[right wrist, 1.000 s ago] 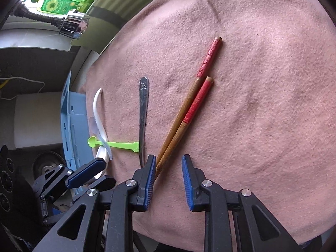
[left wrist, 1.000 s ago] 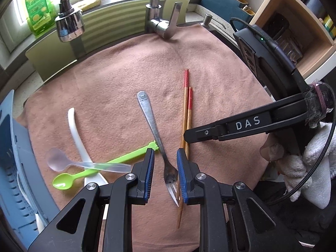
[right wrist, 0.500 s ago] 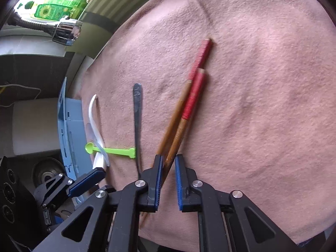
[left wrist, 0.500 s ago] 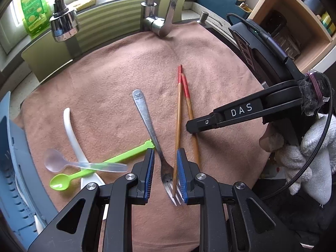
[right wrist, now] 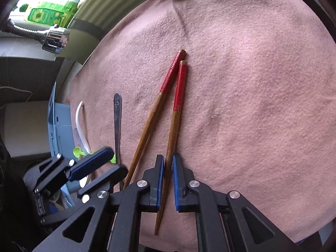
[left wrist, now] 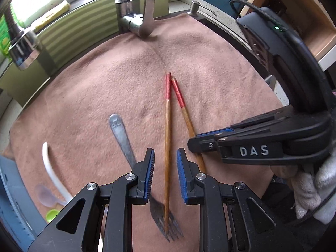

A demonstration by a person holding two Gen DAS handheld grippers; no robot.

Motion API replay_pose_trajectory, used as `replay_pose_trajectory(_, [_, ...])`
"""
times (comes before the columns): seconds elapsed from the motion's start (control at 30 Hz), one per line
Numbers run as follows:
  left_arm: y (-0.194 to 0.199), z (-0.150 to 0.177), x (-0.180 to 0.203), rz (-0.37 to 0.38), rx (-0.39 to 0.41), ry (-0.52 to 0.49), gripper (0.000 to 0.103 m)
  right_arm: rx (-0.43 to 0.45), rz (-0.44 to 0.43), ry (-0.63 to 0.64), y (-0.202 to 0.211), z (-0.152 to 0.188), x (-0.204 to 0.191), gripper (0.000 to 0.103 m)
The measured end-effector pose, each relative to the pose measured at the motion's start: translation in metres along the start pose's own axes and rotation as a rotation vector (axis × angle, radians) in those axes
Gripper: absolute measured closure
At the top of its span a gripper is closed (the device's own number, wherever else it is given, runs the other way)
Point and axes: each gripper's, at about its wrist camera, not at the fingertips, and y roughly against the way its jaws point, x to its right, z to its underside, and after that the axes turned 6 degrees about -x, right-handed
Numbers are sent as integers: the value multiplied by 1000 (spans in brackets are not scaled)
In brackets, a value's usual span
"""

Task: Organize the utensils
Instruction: 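Lower the left gripper onto one remaining chopstick while the right gripper lowers onto the other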

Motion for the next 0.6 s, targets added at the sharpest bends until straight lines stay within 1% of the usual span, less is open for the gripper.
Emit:
replay_pose_trajectory(0.1, [-5,-8,3,-7,-8,-15,83,43,24,-25,11,-4,11,97])
replay_pose_trajectory(0.2, [-13,-16,8,-8,-30,-34,83,56,9,-68,21,-10,27,97])
replay_pose_trajectory(0.37, [-31,-27,14,-52,-73,-53,83,27,-42,-94,23,-9,39,96])
replay_pose_trajectory(0.5, [-36,-27,15,-61,-87,-61,83,30,-32,-74,22,-4,38,96])
replay_pose_trajectory(0.6, [-37,-29,15,-77,-87,-63,91,38,-9,-54,20,-4,32,96])
